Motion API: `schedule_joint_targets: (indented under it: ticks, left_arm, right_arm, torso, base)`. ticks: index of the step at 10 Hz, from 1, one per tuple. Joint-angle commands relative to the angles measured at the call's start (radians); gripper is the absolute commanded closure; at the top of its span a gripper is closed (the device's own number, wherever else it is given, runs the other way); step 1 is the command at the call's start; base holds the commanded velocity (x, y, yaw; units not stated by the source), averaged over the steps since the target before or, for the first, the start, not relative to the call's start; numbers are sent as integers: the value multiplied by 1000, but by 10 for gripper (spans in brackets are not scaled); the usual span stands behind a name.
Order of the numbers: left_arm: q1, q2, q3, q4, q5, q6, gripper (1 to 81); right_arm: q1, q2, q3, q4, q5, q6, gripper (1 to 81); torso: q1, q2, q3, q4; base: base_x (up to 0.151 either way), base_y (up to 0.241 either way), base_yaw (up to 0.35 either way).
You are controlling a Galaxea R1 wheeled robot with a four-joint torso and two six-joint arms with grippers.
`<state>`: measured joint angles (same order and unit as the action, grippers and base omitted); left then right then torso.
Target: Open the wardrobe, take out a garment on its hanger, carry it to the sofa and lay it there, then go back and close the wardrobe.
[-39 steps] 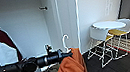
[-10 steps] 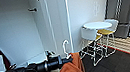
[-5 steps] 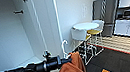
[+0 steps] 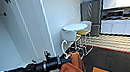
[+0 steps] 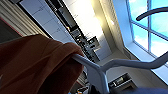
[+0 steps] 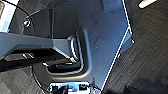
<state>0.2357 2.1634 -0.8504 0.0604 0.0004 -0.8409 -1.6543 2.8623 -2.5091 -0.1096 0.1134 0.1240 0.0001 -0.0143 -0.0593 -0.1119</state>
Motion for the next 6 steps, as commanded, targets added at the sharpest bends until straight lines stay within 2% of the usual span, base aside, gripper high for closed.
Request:
schedule_joint_targets:
  ticks: [1,6]
  left_arm:
    - [-161,-5,34,21,-91,0,811]
    - [-160,-13,47,22,-91,0,811]
  right_arm:
    - [23,-9,4,-5,-52,-3,10]
    - [23,2,-3,-5,-52,-4,10]
  torso:
    - [0,0,0,0]
    - [0,0,0,0]
  base:
    - [0,0,-305]
    - [0,0,-305]
